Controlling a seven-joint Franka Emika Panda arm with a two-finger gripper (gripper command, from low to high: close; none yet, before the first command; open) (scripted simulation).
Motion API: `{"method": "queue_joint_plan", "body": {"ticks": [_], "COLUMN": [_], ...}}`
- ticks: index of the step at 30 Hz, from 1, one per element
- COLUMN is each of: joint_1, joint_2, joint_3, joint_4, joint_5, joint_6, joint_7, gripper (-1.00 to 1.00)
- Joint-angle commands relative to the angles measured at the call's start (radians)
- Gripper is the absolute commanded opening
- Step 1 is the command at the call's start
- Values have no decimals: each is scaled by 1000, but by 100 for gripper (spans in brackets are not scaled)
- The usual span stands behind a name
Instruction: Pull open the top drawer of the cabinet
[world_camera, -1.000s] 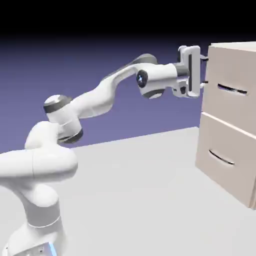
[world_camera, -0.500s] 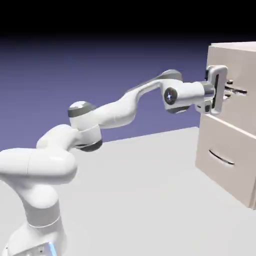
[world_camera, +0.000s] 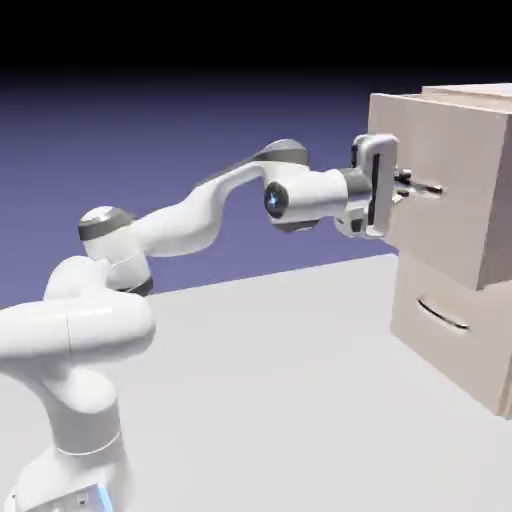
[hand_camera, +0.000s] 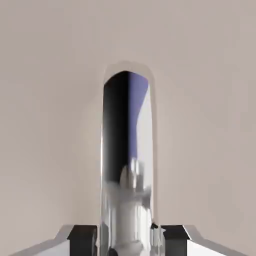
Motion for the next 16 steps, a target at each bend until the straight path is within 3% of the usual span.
{"method": "queue_joint_plan", "body": {"ticks": [1,11,15,16], "joint_1": [30,367,435,435], "joint_2": [-4,-49,84,84], "joint_3": [-4,-62,-84,-84], "joint_4": [-36,-388,-384,-384], "joint_5": [-10,-129,-130,-130], "joint_6": [-8,-30,50,50], "joint_7": [-1,-9,-139,-139], "gripper": [-100,-100,-100,100]}}
